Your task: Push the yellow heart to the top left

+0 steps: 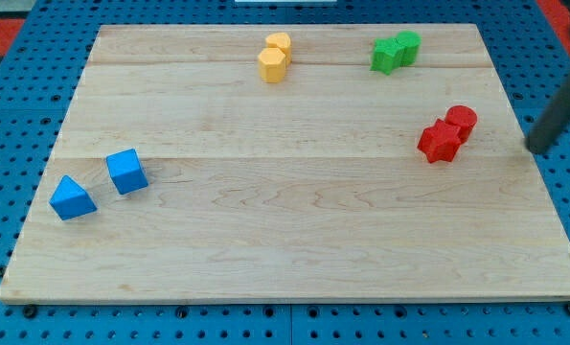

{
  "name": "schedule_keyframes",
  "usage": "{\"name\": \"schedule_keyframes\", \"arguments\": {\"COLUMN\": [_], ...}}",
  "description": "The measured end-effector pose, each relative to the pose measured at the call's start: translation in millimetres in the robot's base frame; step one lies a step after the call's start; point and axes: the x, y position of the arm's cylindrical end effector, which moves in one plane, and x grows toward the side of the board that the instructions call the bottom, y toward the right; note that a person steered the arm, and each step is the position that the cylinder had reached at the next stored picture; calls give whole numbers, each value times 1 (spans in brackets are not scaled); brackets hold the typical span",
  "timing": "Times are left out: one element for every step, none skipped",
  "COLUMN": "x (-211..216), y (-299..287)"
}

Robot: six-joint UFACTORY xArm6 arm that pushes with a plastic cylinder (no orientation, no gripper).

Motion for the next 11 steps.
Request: {"name": "schedule_keyframes", "arguments": {"x": [-62, -119, -123, -162, -178, -173, -167, -172, -169, -173, -176], "y": [-17, -86, -70, -52, -106, -155, -215, -216, -322, -389, -323]}}
